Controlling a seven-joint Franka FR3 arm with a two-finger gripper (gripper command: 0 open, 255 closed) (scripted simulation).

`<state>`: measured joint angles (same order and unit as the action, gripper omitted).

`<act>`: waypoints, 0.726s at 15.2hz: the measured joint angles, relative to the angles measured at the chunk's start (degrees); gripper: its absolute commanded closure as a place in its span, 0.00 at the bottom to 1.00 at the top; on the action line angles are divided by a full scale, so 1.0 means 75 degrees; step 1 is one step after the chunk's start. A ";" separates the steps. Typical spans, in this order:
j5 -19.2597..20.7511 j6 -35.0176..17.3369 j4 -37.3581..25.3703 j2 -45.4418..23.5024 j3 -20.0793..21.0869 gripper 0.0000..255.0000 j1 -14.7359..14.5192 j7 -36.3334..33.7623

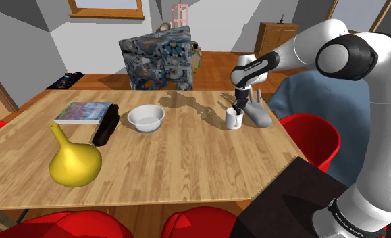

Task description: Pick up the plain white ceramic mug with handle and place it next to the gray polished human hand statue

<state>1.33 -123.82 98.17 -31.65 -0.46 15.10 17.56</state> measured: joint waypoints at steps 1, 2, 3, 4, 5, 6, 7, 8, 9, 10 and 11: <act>0.0000 -0.0073 0.0034 -0.0038 -0.0003 1.00 0.0011 0.0014; 0.0001 -0.0150 0.0045 -0.0104 -0.0001 1.00 0.0002 -0.0002; 0.0001 -0.0200 0.0029 -0.0171 -0.0002 1.00 0.0005 0.0002; 0.0001 -0.0232 0.0036 -0.0196 -0.0004 1.00 0.0012 0.0009; 0.0001 -0.0248 0.0037 -0.0210 -0.0005 1.00 0.0014 0.0012; 0.0001 -0.0255 0.0036 -0.0217 -0.0005 1.00 0.0016 0.0014; 0.0001 -0.0260 0.0036 -0.0221 -0.0005 1.00 0.0016 0.0015; 0.0001 -0.0262 0.0036 -0.0222 -0.0006 1.00 0.0017 0.0015; 0.0001 -0.0262 0.0035 -0.0223 -0.0006 1.00 0.0017 0.0016; 0.0001 -0.0263 0.0035 -0.0224 -0.0006 0.00 0.0017 0.0016; 0.0001 -0.0264 0.0036 -0.0223 -0.0005 0.00 0.0017 0.0015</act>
